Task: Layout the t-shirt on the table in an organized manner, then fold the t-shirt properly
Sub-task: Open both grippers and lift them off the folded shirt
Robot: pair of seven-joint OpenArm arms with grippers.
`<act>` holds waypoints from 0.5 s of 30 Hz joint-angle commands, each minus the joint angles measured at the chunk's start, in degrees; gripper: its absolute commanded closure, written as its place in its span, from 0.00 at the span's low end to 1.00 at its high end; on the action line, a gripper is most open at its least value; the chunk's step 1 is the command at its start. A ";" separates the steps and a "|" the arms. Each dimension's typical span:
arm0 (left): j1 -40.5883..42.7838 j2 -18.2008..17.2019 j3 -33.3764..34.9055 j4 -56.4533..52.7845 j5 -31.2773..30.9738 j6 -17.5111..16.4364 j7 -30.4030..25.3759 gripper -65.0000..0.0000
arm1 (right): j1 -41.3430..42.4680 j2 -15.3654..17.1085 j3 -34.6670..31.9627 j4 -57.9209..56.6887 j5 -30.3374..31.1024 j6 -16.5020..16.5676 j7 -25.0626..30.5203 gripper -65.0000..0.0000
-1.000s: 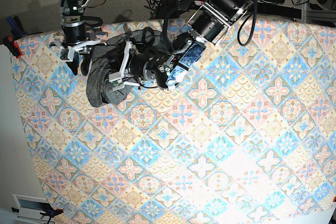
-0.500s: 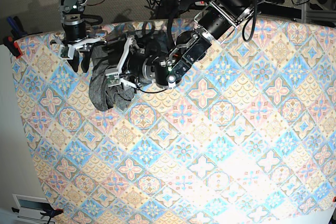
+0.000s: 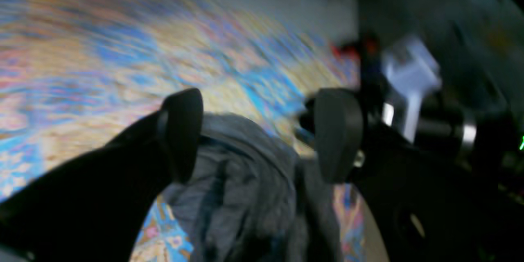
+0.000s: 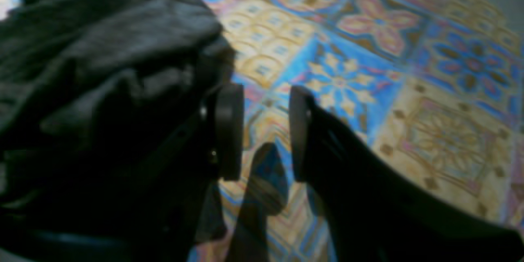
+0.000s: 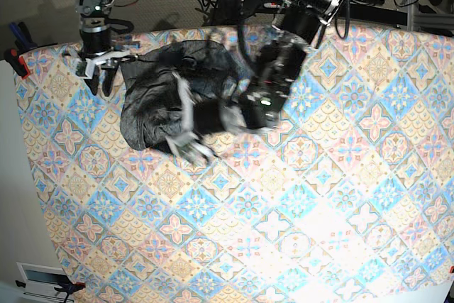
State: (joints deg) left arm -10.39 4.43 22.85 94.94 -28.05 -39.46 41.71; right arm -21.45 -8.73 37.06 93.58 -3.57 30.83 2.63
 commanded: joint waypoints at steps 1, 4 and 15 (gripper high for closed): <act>-0.90 0.54 -1.01 0.93 -3.11 -0.54 -1.58 0.35 | 0.13 0.07 0.08 0.88 0.98 0.34 1.63 0.72; -0.38 -1.83 -4.96 0.93 -6.28 -0.54 -1.67 0.35 | 0.13 0.07 0.08 1.23 0.98 0.34 1.72 0.72; 9.21 -19.42 -18.59 8.76 -6.28 -0.54 -1.85 0.35 | -0.57 0.07 -6.16 11.34 0.89 0.42 10.07 0.72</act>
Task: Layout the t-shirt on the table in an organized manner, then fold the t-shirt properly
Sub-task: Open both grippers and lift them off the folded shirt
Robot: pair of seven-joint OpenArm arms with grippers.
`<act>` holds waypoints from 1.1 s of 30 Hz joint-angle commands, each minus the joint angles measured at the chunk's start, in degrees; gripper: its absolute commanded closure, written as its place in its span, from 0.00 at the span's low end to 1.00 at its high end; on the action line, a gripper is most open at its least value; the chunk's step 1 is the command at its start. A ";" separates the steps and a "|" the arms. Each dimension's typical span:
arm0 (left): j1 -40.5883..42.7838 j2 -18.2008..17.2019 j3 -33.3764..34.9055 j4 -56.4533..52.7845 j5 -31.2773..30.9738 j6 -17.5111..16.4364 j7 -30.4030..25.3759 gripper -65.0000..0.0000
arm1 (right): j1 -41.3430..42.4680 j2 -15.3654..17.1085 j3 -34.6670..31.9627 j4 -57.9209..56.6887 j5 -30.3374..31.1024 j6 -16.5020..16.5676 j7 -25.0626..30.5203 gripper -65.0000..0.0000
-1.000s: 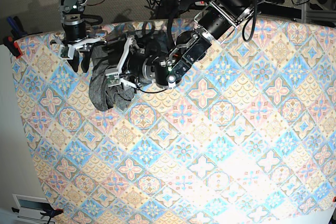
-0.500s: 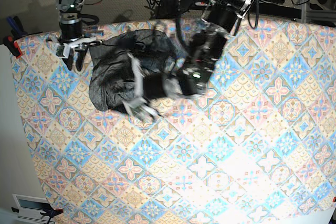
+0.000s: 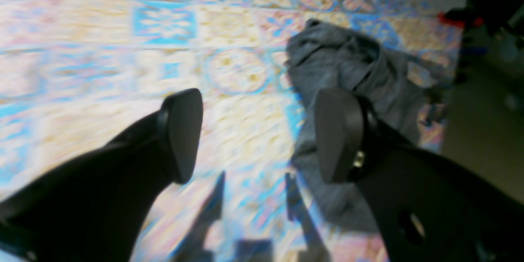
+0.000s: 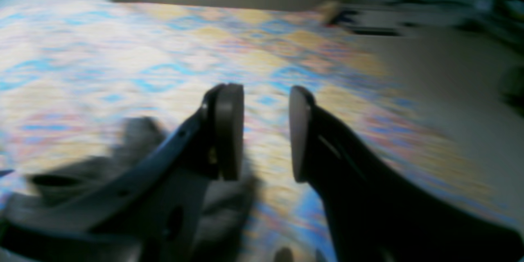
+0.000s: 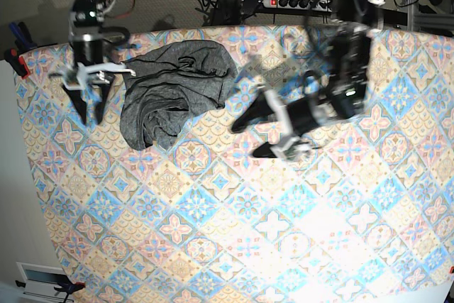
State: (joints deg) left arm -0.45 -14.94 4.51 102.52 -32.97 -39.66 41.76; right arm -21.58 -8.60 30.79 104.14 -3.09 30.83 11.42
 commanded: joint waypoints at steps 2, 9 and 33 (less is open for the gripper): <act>1.28 -2.69 -2.80 3.37 -1.36 -0.34 -1.89 0.35 | -0.70 -0.06 -3.05 -0.09 0.32 0.60 0.40 0.72; 8.76 -7.08 -11.50 7.59 -1.36 -0.34 -1.63 0.35 | -0.88 -0.06 -12.46 -6.07 0.32 0.60 -4.96 0.72; 38.38 -11.13 -20.12 14.62 17.10 -0.34 -14.90 0.35 | -10.11 -0.15 3.19 5.53 0.32 0.60 -5.05 0.72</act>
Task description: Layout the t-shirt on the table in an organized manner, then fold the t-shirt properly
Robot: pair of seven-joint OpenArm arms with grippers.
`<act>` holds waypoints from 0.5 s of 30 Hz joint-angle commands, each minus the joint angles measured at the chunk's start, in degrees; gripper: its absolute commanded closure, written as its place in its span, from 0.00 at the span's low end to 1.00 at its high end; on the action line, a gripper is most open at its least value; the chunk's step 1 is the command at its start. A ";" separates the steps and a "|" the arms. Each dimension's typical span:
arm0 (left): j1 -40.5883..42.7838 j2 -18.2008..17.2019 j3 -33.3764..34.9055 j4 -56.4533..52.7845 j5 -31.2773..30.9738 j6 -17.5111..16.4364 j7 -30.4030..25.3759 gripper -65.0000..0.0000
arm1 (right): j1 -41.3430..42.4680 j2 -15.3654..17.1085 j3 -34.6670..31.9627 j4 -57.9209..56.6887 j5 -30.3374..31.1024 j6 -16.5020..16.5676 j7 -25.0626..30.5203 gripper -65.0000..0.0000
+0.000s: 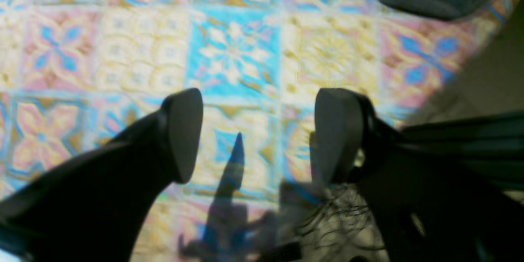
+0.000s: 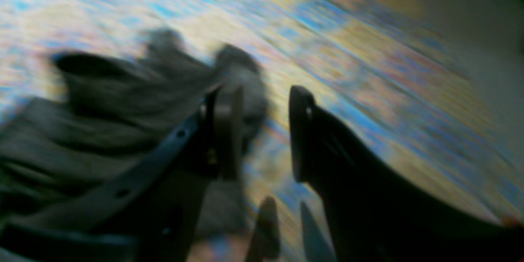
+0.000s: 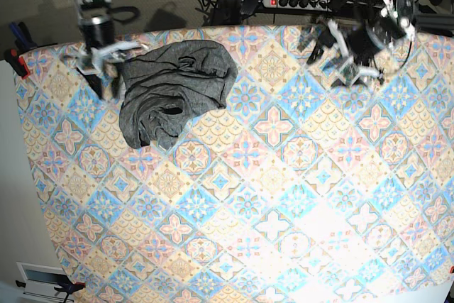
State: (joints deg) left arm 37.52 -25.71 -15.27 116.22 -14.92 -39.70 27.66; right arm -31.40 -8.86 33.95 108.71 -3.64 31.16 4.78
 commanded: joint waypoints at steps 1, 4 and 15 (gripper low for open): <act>2.53 -0.26 -0.69 0.83 0.54 -0.30 -3.79 0.35 | -1.00 0.03 1.17 0.96 0.87 0.27 1.60 0.72; 7.27 1.58 -1.04 0.65 5.82 -0.30 -9.77 0.35 | -3.46 -0.06 3.89 0.96 0.96 0.18 1.60 0.72; 17.82 9.49 -1.13 -3.30 26.74 -0.30 -21.73 0.35 | -14.80 -0.14 6.35 -3.08 1.40 0.01 1.86 0.72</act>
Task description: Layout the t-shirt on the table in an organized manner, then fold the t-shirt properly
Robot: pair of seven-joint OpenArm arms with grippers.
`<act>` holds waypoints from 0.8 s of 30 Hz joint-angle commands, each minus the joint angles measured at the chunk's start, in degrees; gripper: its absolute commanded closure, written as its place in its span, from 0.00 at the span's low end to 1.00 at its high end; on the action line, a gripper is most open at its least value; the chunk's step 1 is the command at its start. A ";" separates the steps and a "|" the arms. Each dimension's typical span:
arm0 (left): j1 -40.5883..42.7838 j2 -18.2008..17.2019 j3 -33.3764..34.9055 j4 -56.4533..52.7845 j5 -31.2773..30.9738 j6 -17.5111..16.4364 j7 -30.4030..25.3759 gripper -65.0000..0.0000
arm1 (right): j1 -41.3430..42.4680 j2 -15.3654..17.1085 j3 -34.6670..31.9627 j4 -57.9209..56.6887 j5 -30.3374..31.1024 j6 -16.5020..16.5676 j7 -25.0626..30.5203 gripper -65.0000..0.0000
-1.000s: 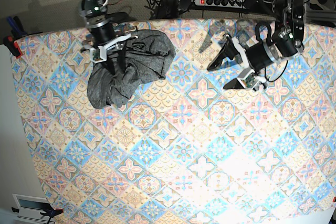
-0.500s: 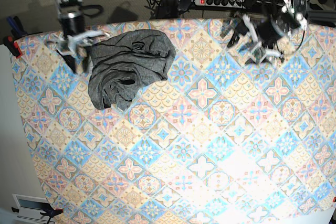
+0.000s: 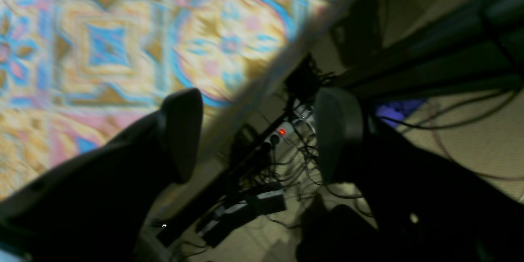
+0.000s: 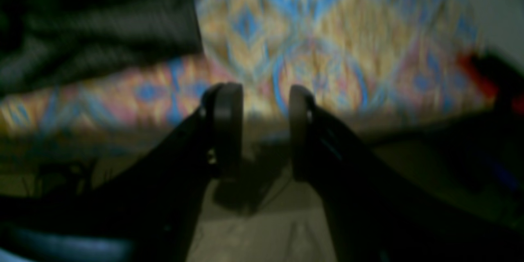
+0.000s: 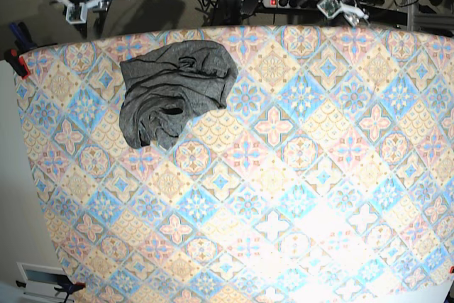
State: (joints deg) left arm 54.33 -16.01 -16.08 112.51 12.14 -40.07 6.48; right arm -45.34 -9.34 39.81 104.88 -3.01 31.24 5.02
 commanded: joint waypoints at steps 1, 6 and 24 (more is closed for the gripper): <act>1.81 0.14 -0.23 -0.64 0.39 0.07 -1.60 0.35 | -1.47 0.34 1.11 -0.22 0.76 -0.08 1.62 0.72; 1.28 1.20 -0.23 -12.51 3.73 0.07 -6.08 0.35 | -2.88 0.34 1.99 -10.59 0.76 -0.08 1.71 0.72; -20.17 8.14 -0.06 -58.66 15.59 0.07 -12.24 0.35 | 16.02 0.34 10.87 -56.40 -14.97 0.01 9.45 0.72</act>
State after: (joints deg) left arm 34.06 -7.88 -16.05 53.93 28.18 -39.66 -5.02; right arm -28.71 -9.30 50.26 48.25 -18.55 31.05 13.52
